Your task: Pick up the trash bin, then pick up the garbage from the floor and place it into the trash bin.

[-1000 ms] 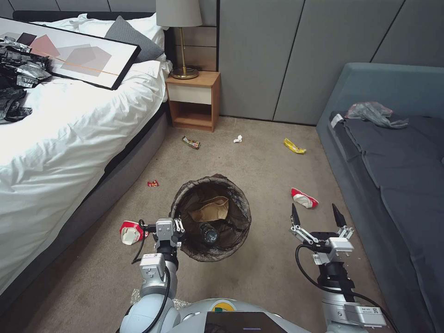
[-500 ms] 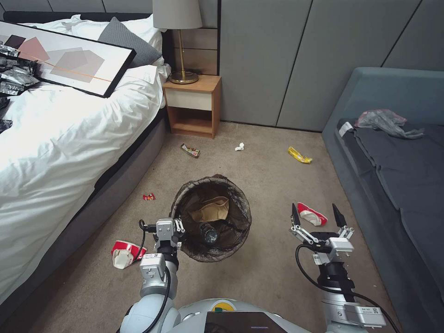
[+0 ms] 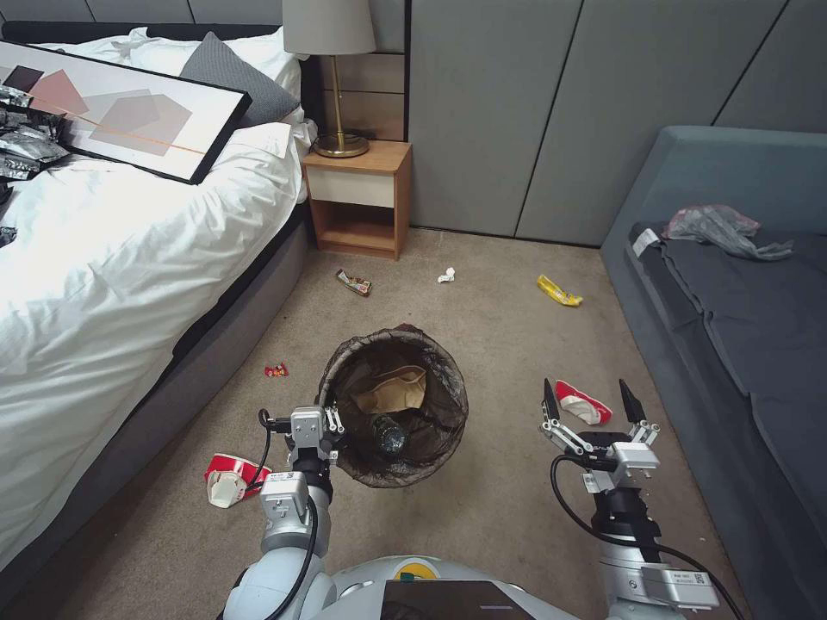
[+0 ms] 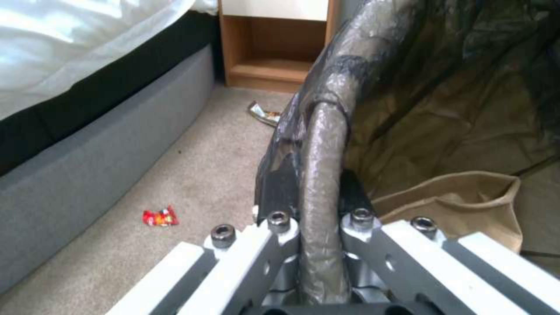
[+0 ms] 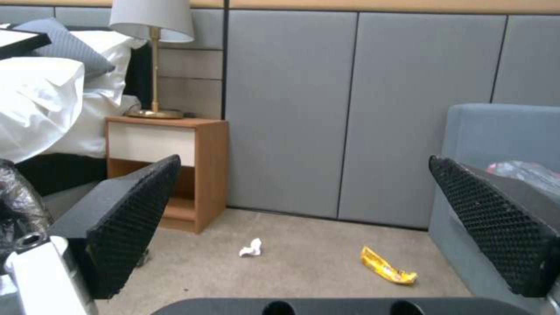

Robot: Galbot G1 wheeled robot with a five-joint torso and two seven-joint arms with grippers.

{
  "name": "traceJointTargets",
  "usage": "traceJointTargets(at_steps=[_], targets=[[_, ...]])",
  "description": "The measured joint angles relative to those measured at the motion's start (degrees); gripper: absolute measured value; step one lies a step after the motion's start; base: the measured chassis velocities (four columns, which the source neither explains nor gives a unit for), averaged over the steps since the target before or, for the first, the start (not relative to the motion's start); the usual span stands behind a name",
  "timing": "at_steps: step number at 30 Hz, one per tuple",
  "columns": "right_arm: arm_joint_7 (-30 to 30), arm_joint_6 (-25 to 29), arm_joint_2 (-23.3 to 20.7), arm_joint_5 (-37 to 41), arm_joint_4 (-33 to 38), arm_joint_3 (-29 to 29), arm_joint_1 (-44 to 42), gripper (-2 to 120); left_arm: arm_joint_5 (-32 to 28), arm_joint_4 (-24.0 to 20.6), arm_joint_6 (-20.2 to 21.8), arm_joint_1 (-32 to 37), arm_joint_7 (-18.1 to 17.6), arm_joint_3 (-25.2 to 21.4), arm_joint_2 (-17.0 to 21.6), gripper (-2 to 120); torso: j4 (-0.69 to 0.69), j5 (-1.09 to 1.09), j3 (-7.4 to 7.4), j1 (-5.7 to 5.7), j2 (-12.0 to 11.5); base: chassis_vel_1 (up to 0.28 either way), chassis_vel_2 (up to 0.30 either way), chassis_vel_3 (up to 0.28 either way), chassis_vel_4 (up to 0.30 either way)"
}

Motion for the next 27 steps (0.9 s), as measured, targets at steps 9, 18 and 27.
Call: traceJointTargets(at_steps=[9,18,27], targets=[[0.0,0.0,0.0,0.0,0.0,0.0,0.0,100,0.0,0.0,0.0,0.0,0.0,0.0,0.0,0,0.00,0.00,0.00,0.00,0.0,0.000,0.000,0.000,0.000],[0.0,0.0,0.0,0.0,0.0,0.0,0.0,100,0.0,0.0,0.0,0.0,0.0,0.0,0.0,0,0.00,0.00,0.00,0.00,0.0,0.000,0.000,0.000,0.000],[0.0,0.0,0.0,0.0,0.0,0.0,0.0,100,0.0,0.0,0.0,0.0,0.0,0.0,0.0,0,0.00,0.00,0.00,0.00,0.0,0.000,0.000,0.000,0.000]])
